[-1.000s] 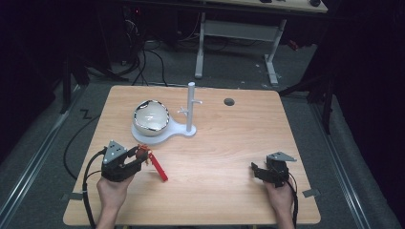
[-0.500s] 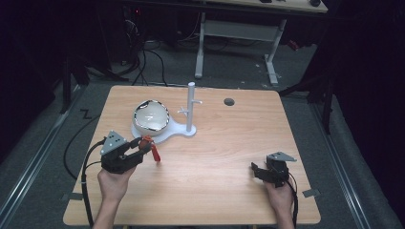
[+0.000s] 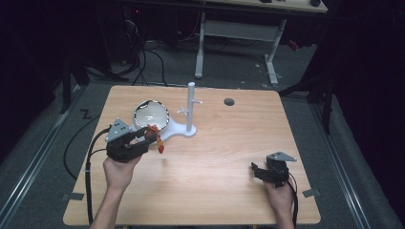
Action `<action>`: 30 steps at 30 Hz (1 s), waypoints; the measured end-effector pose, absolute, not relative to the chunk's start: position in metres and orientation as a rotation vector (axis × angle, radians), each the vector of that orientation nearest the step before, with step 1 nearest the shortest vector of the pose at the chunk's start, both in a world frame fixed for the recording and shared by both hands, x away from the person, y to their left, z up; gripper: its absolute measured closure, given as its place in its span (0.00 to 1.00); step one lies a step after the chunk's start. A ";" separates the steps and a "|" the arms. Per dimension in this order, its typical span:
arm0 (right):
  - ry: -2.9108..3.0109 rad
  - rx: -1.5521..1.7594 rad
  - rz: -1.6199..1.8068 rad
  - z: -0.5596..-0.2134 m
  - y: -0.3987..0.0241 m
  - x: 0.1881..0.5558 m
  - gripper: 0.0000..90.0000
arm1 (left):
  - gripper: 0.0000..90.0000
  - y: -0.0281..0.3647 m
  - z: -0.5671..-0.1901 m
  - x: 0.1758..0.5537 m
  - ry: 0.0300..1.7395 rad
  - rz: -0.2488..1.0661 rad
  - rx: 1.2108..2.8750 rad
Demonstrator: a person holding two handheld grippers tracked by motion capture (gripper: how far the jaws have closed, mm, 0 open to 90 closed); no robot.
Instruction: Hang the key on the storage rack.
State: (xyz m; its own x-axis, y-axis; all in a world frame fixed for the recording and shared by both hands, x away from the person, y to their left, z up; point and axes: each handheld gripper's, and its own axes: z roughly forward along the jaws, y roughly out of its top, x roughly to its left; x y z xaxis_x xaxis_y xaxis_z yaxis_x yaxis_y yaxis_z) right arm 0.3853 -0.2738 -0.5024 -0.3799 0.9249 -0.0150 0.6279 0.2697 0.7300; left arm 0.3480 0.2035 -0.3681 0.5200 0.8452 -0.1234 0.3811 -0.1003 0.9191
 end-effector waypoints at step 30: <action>2.105 1.400 0.900 -0.502 -0.274 0.385 0.34 | 0.64 0.175 -0.351 0.405 1.031 0.525 1.720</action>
